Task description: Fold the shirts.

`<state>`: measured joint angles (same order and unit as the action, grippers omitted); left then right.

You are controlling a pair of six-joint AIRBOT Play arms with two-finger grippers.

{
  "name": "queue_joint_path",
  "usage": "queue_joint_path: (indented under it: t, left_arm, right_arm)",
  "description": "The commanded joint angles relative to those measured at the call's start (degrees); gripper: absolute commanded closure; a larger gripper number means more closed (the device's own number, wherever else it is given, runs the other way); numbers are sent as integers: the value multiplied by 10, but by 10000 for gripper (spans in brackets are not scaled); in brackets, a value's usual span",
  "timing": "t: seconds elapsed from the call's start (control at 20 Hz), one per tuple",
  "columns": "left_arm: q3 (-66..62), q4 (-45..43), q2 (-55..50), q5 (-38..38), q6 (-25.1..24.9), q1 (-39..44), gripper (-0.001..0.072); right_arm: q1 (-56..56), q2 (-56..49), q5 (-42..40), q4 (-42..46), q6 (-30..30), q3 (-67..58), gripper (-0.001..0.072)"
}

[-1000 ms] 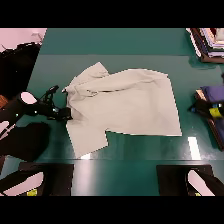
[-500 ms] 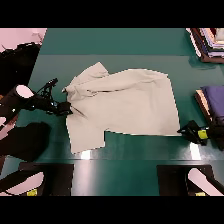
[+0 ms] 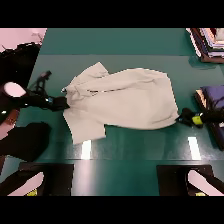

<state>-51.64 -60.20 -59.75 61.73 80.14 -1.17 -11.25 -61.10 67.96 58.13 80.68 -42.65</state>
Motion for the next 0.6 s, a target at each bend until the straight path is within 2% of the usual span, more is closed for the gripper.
queue_joint_path:
  t: [0.0, 0.15, 0.3, 0.55]
  left_arm:
    - [-93, -36, 94, 33, 11, -1, 680]
    - [-260, -42, 148, 38, 35, -1, 680]
    - [-448, -41, 155, 38, 41, -1, 680]
    - [-675, -41, 155, 33, 45, -1, 680]
  right_arm:
    - [44, 62, -2, -5, -2, -144, 698]
    - [48, 121, -30, 6, -2, -322, 698]
    - [48, 159, -45, 56, 1, -490, 698]
    - [48, 189, 16, 165, 36, -651, 698]
